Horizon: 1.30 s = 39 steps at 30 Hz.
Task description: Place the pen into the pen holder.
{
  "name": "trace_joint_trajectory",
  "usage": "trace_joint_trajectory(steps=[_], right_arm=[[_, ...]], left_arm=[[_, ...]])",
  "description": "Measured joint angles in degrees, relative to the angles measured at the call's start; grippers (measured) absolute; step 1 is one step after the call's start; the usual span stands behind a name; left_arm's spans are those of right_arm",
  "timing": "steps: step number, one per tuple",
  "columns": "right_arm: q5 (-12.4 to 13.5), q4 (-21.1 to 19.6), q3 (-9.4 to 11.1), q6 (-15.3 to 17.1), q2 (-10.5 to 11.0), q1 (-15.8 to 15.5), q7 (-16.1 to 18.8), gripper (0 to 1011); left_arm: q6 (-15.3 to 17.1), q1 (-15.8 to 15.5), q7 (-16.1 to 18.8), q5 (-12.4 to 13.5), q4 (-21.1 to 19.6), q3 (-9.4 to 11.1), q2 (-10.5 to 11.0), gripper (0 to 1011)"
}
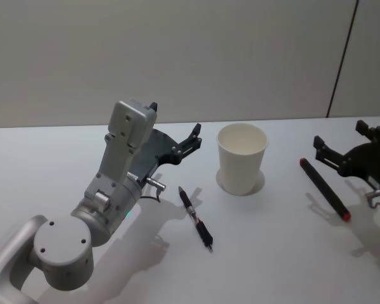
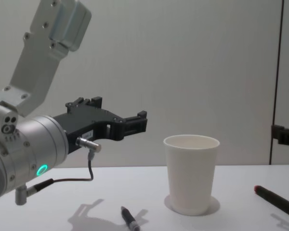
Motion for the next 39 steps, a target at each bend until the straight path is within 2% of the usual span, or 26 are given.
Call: trace_joint_trajectory(steps=[9, 12, 17, 22, 28, 39], right_arm=[[2.8, 3.2, 1.7, 2.2, 1.9, 2.2, 5.8, 1002], [4.4, 4.4, 2.1, 4.1, 2.3, 3.2, 7.7, 1001], [5.5, 5.5, 2.3, 6.8, 2.4, 4.0, 8.6, 1001], [6.1, 6.0, 2.1, 9.9, 2.1, 4.5, 8.1, 1001], [6.2, 6.1, 1.3, 14.4, 1.0, 5.0, 5.1, 1001], [4.9, 6.9, -0.1, 18.5, -0.8, 5.5, 0.5, 1002]], left_arm=[[0.0, 0.0, 0.0, 0.0, 0.0, 0.0, 0.0, 1001], [0.0, 0.0, 0.0, 0.0, 0.0, 0.0, 0.0, 1001], [0.0, 0.0, 0.0, 0.0, 0.0, 0.0, 0.0, 1001], [0.0, 0.0, 0.0, 0.0, 0.0, 0.0, 0.0, 1001], [0.0, 0.0, 0.0, 0.0, 0.0, 0.0, 0.0, 1001], [0.0, 0.0, 0.0, 0.0, 0.0, 0.0, 0.0, 1001]])
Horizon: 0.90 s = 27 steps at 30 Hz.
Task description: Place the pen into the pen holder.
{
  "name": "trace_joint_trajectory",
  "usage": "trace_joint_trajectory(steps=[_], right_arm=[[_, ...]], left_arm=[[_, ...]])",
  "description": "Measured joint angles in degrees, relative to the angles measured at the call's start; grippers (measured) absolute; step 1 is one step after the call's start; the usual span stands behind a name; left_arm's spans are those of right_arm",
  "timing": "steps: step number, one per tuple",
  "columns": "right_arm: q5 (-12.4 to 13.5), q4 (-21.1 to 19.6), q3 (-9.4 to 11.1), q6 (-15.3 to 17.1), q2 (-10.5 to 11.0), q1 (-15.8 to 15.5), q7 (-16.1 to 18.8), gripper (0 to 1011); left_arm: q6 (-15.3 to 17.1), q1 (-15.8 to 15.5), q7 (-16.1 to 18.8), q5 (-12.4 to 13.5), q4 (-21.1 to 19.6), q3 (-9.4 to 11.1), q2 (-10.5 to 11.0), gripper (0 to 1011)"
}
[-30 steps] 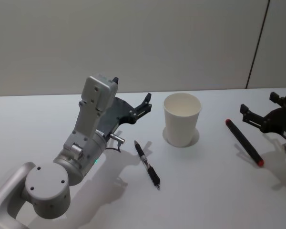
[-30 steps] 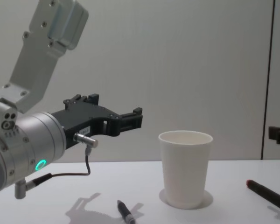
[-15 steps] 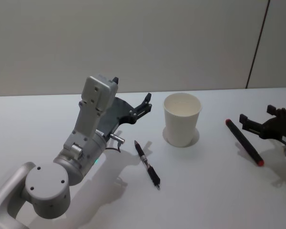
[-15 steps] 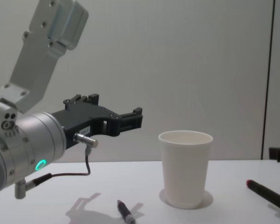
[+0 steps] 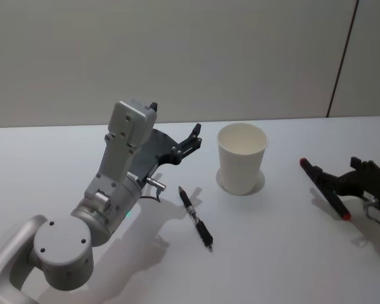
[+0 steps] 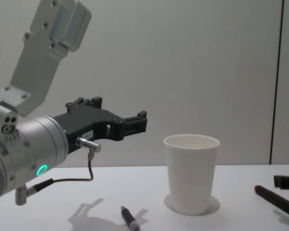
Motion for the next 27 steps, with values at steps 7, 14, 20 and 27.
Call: trace_joint_trajectory(steps=[7, 14, 20, 27], right_arm=[[-1.2, 1.1, -0.9, 1.0, -1.1, 0.5, -1.6, 1001], [-2.4, 2.3, -1.7, 1.5, -2.1, 1.2, -2.1, 1001], [-3.4, 3.4, -2.3, 1.7, -2.9, 2.0, -2.1, 1001], [-4.6, 4.9, -2.9, 1.7, -3.7, 2.9, -1.9, 1001]], left_arm=[[0.0, 0.0, 0.0, 0.0, 0.0, 0.0, 0.0, 1001], [0.0, 0.0, 0.0, 0.0, 0.0, 0.0, 0.0, 1001], [0.0, 0.0, 0.0, 0.0, 0.0, 0.0, 0.0, 1001], [0.0, 0.0, 0.0, 0.0, 0.0, 0.0, 0.0, 1001]])
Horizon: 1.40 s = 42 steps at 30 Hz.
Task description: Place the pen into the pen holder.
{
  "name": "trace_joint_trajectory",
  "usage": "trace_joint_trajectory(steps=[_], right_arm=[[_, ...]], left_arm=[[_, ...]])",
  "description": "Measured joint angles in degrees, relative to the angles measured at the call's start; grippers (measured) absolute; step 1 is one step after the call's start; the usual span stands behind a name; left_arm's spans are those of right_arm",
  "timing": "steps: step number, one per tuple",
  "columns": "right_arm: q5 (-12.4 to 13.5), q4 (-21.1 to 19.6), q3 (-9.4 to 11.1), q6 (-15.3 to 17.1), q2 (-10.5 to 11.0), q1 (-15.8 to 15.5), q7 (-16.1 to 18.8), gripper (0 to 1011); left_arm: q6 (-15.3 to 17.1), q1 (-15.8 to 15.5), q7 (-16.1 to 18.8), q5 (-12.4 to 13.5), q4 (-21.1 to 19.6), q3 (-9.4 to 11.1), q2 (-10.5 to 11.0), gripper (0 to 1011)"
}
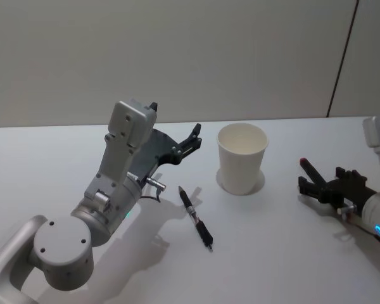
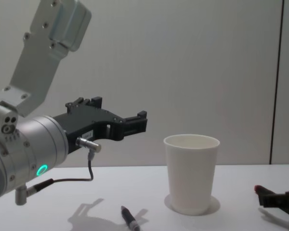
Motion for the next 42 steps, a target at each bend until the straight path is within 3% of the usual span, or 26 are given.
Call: trace_joint_trajectory(steps=[14, 21, 23, 26, 33, 42], right_arm=[[-1.3, 2.0, -0.6, -0.1, -0.9, 1.1, 0.4, 999], [-1.6, 2.5, -0.8, -0.2, -1.1, 1.3, 0.4, 849], [-1.6, 2.6, -0.8, -0.2, -1.2, 1.4, 0.4, 764], [-1.7, 2.7, -0.8, -0.3, -1.2, 1.5, 0.5, 727], [-1.8, 2.8, -0.9, -0.3, -1.3, 1.5, 0.5, 450], [-1.9, 3.0, -0.9, -0.3, -1.3, 1.6, 0.5, 292]], left_arm=[[0.0, 0.0, 0.0, 0.0, 0.0, 0.0, 0.0, 1001], [0.0, 0.0, 0.0, 0.0, 0.0, 0.0, 0.0, 1001], [0.0, 0.0, 0.0, 0.0, 0.0, 0.0, 0.0, 1001], [0.0, 0.0, 0.0, 0.0, 0.0, 0.0, 0.0, 1001], [0.0, 0.0, 0.0, 0.0, 0.0, 0.0, 0.0, 1001], [0.0, 0.0, 0.0, 0.0, 0.0, 0.0, 0.0, 1001]])
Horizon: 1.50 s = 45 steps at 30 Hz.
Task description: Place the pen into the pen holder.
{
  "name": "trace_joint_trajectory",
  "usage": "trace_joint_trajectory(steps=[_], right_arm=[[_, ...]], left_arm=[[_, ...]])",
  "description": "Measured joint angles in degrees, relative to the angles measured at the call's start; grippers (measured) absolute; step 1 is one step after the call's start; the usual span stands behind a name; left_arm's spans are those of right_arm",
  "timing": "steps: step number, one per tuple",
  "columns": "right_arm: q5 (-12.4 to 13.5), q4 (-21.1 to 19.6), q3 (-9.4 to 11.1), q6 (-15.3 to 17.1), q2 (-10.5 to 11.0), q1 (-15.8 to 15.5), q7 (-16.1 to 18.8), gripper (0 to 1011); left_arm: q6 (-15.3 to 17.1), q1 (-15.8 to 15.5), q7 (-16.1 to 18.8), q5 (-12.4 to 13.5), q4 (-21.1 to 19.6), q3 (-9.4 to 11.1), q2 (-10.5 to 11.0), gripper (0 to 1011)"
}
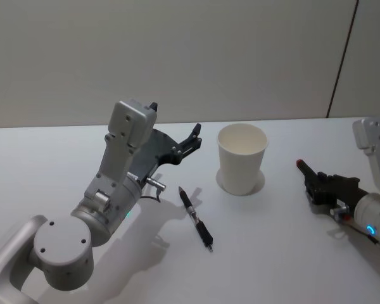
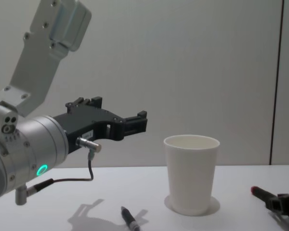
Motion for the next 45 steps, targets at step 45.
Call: trace_joint_trajectory(steps=[45], right_arm=[[-0.2, -0.2, 0.2, -2.7, 0.2, -0.4, 0.1, 179]], left_arm=[[0.0, 0.0, 0.0, 0.0, 0.0, 0.0, 0.0, 1001]])
